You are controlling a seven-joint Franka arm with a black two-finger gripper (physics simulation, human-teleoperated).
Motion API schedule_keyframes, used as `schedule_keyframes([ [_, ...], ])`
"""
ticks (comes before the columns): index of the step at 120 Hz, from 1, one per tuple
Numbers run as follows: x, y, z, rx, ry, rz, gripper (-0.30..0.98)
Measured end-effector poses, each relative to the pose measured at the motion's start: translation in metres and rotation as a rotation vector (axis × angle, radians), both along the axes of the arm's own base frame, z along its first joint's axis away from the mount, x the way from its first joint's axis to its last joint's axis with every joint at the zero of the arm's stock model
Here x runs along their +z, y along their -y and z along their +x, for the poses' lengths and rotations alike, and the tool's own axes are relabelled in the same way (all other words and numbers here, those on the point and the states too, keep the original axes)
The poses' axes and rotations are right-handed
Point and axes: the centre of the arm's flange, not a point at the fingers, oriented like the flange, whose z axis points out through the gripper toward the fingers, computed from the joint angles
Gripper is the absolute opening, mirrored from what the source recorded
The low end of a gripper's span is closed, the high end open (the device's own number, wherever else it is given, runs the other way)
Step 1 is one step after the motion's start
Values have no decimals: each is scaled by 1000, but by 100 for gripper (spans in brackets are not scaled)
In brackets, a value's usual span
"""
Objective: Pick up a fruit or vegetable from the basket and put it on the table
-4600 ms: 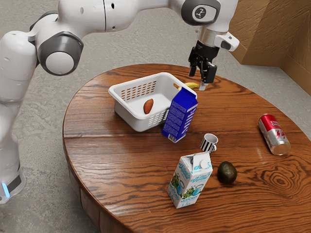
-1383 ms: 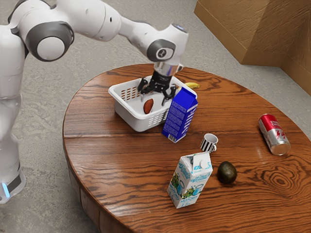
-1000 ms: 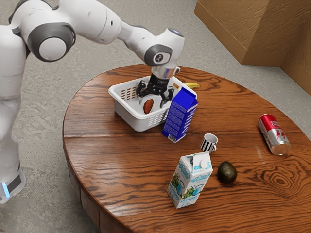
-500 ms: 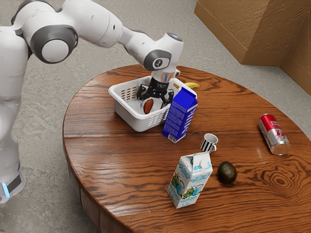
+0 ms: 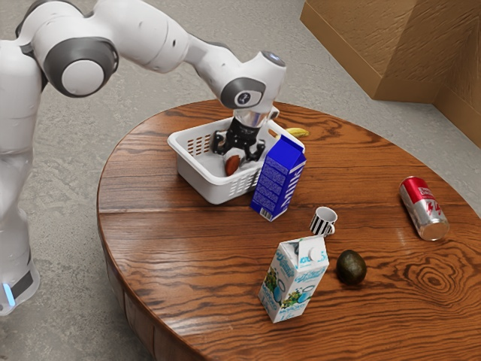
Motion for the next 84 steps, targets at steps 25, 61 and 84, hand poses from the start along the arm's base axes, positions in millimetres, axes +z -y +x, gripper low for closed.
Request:
schedule_keyframes([
  [25,4,4,1,-16,11,-7,15],
  [61,110,6,7,-37,111,-13,15],
  [84,178,9,-19,-40,117,-65,14],
])
